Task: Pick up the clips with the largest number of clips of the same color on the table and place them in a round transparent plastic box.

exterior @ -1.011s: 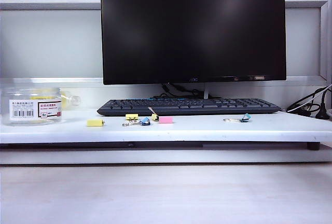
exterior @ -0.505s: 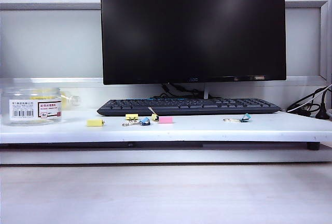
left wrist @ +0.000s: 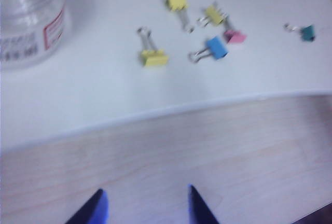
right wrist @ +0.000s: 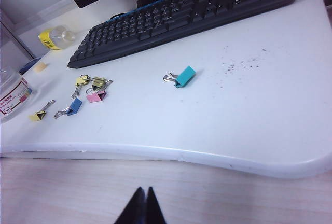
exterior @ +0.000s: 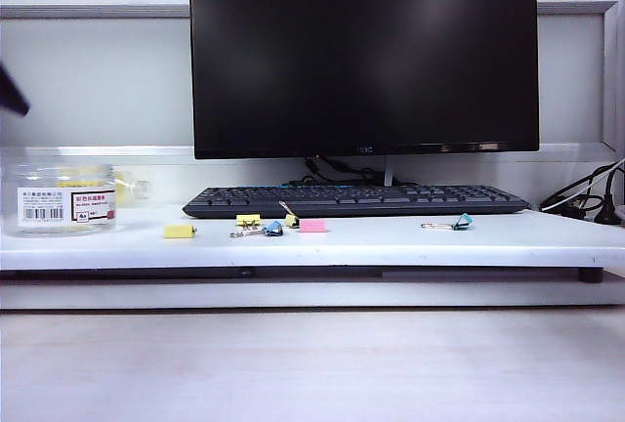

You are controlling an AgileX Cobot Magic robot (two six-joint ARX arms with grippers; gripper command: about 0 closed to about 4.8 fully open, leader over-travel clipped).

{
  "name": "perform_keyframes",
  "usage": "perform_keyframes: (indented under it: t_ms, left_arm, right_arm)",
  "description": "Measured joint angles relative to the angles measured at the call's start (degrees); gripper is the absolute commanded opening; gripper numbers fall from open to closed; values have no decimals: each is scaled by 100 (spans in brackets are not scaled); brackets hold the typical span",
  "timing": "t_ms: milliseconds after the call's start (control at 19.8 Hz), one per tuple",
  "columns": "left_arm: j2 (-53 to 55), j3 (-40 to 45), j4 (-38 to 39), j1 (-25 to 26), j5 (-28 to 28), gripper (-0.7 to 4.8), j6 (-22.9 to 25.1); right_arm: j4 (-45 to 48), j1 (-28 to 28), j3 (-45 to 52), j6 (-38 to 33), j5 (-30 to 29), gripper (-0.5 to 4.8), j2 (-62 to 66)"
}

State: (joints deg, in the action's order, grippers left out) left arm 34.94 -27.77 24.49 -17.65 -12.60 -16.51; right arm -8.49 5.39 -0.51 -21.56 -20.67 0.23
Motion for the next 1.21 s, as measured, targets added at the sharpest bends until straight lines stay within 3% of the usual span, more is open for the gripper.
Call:
perform_keyframes:
  t_ms: [303,556,859,1213]
  left_arm:
    - [68,0,-125,0,-184,210,61]
    - [227,0,-254,0,-813,210,85]
    - [1034,0,-1102,-2,-1504,211,118]
    - [2393,-26,-2402,-2,-1587,220,-26]
  right_arm:
    - [431,0,-20,-221,-328,-6,0]
    - [446,0,-455,-214,-382,-6,0]
    - [444,0,-684,-214,-490,-6,52]
    - [350,0,-682,-216,-658,-6,52]
